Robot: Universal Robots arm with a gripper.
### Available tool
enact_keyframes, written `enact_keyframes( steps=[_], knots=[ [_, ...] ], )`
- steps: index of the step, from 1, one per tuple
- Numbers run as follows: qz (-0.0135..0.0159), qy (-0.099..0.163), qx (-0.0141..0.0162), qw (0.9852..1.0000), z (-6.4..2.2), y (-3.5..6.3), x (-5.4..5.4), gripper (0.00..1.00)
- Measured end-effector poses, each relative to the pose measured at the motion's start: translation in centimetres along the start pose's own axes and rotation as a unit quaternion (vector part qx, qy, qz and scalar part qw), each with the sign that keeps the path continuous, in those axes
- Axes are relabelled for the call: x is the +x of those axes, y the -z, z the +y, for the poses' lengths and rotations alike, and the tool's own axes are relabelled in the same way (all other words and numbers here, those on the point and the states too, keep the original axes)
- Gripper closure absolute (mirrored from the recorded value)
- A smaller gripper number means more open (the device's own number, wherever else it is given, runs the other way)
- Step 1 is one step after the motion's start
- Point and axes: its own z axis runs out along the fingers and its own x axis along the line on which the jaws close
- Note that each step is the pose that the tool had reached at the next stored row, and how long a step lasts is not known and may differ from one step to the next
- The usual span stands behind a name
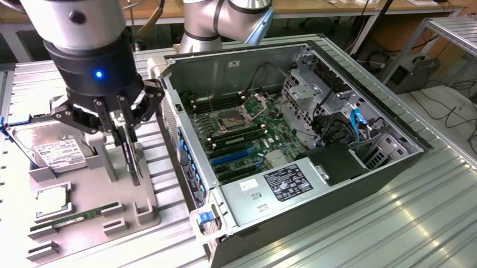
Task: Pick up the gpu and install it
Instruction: 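Pick up the gpu and move the gpu toward the slot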
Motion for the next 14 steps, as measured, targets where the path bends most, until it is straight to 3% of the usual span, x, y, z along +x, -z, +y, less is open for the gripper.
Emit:
enact_keyframes(
  steps=[2,4,9,12,14],
  knots=[
    [0.0004,0.001,-0.0001,1.0000,-0.07,1.12,-0.3,0.74],
    [0.0020,0.001,-0.0001,1.0000,-0.24,2.90,-1.0,0.74],
    [0.0130,0.002,-0.0003,0.9999,-0.50,6.58,-4.2,0.74],
    [0.0203,0.001,-0.0005,0.9998,-0.56,7.66,-7.0,0.74],
    [0.0221,0.001,-0.0006,0.9998,-0.58,7.71,-8.2,0.74]
  ],
)
